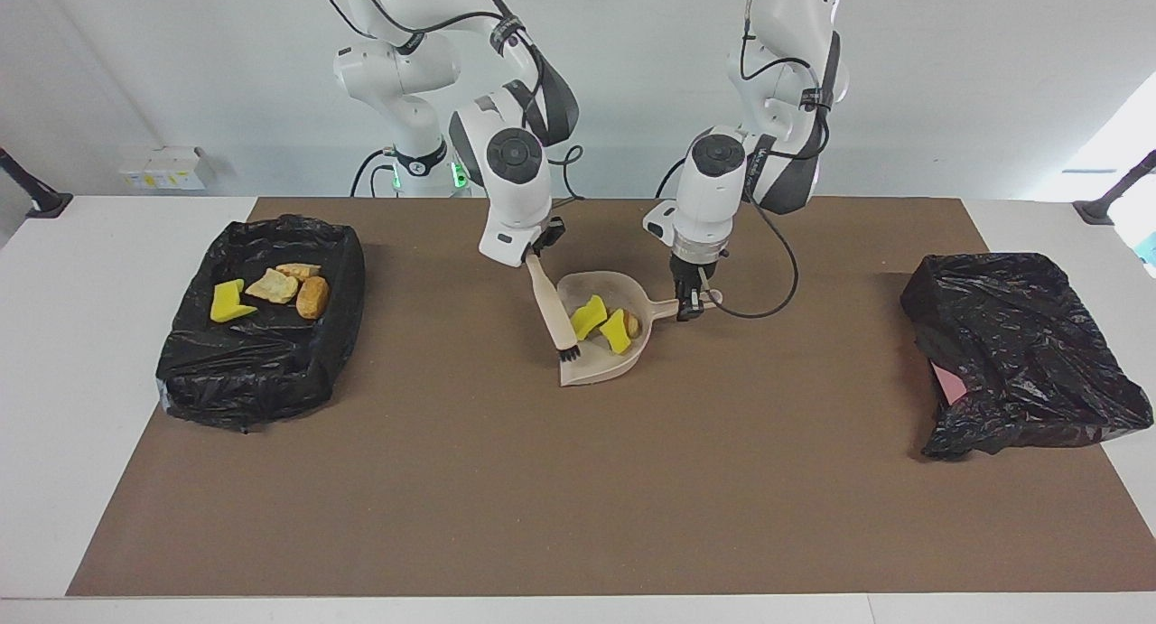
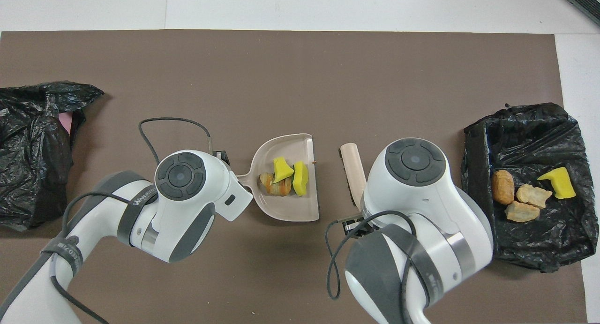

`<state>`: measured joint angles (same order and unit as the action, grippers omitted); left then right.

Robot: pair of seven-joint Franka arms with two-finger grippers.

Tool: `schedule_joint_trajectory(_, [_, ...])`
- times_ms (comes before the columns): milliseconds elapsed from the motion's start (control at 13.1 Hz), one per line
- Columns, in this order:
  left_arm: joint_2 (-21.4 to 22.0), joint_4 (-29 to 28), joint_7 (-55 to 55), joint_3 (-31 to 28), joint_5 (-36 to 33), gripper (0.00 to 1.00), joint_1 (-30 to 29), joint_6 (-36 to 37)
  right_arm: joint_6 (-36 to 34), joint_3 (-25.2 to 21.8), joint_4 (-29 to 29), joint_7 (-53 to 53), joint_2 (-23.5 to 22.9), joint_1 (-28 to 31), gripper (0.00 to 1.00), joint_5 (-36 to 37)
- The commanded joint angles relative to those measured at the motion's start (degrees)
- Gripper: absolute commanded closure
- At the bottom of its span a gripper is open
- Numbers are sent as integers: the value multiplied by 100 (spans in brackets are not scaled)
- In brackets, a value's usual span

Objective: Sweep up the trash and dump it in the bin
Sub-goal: 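Push the last crust into the dustpan with the right gripper's handle, then carry the loaded dustpan with the left gripper toward the nearby black bag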

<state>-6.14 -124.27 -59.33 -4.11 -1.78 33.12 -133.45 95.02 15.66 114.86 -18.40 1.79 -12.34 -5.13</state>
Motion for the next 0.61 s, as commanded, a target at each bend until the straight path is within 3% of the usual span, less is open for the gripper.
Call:
schedule_joint_trajectory(0, [-80, 139, -228, 7, 291, 100, -262, -129, -448, 104, 246, -978, 522, -128, 100, 92])
schedule_joint_trajectory(230, [-211, 385, -1262, 7, 1037, 100, -735, -129, -152, 104, 746, -1403, 857, -479, 100, -784])
schedule_joint_trajectory(536, [-352, 710, -1950, 15, 1540, 100, -1307, -59, 997, 104, 1361, -2106, 700, -1472, 100, -946])
